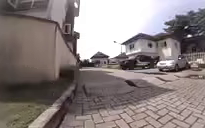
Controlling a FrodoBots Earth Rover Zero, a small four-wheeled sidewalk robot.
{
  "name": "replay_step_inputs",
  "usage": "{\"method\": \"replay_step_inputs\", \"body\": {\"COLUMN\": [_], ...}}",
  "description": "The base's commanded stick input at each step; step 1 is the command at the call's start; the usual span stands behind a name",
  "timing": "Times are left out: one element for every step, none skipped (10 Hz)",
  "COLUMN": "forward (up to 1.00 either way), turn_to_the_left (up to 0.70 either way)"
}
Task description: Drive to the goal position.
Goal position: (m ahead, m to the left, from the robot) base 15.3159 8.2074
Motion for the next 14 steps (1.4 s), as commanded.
{"method": "replay_step_inputs", "body": {"forward": [0.50,0.50,0.50,0.50,0.50,0.50,0.50,0.50,0.50,0.50,0.50,0.50,0.50,0.50], "turn_to_the_left": [0.00,0.00,0.00,0.00,0.00,0.00,0.00,0.00,0.00,0.00,0.00,0.00,0.00,0.00]}}
